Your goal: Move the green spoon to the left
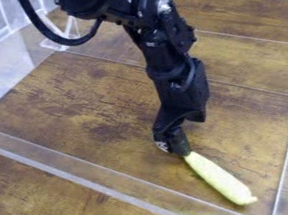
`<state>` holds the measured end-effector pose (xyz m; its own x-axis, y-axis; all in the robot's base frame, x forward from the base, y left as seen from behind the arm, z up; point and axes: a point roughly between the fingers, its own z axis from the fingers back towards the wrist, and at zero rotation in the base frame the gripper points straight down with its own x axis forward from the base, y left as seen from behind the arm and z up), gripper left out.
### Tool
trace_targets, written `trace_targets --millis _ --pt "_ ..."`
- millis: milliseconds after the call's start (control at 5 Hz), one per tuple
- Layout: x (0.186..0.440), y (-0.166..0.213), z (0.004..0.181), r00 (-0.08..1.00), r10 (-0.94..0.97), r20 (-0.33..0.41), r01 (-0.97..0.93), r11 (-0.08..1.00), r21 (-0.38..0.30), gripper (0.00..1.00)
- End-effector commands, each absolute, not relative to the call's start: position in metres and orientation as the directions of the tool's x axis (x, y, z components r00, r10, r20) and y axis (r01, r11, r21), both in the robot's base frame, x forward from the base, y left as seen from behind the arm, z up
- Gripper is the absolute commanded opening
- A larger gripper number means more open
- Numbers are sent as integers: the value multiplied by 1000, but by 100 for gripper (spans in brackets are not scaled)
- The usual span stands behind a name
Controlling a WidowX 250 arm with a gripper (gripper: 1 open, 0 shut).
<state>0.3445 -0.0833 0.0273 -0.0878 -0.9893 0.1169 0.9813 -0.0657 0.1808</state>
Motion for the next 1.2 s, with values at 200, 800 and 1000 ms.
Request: trace_targets --millis 200,800,1000 --pt "323 -58 21 -54 -989 138 992 -37 121 100" --pt "330 -90 38 -328 -934 140 944 -319 80 100" --pt "330 -108 46 -422 -897 133 906 -416 71 100"
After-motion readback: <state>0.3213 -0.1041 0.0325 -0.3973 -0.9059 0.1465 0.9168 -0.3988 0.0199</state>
